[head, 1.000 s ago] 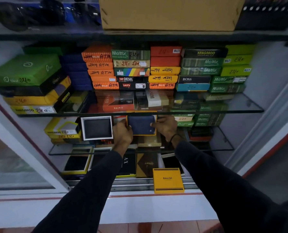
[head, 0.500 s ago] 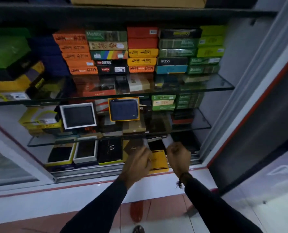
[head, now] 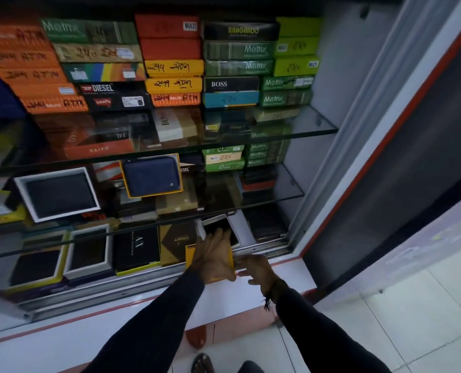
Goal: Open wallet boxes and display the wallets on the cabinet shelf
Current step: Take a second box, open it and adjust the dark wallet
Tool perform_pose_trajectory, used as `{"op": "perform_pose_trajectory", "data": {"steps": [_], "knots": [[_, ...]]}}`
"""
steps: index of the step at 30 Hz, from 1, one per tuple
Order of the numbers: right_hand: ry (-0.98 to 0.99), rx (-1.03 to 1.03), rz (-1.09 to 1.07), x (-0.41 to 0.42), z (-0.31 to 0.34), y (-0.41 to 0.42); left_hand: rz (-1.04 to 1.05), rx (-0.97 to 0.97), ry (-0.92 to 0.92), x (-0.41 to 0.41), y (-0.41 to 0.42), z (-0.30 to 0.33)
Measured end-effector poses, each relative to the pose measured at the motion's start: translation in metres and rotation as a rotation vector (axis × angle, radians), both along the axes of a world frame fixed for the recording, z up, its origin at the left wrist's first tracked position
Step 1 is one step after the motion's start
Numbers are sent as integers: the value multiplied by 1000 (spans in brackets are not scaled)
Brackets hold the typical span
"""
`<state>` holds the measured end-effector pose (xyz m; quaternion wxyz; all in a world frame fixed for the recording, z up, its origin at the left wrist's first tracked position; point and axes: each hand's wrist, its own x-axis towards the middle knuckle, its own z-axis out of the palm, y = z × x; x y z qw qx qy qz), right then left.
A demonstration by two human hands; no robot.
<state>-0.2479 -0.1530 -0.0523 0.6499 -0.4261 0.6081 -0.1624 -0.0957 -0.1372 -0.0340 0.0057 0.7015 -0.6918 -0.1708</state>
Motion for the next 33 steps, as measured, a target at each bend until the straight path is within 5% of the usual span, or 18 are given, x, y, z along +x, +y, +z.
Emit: {"op": "perform_pose_trajectory", "data": {"steps": [6, 11, 21, 25, 33], "knots": [[60, -114, -4, 35, 3, -8, 102, -40, 248, 51, 16, 17], [-6, -352, 29, 57, 17, -6, 168, -48, 238, 67, 23, 35], [131, -265, -55, 41, 16, -8, 324, 28, 664, 111, 57, 44], [215, -356, 72, 40, 16, -8, 476, 78, 856, 156, 92, 32], [234, -395, 167, 44, 12, -15, 489, 161, 316, 185, 147, 10]]}}
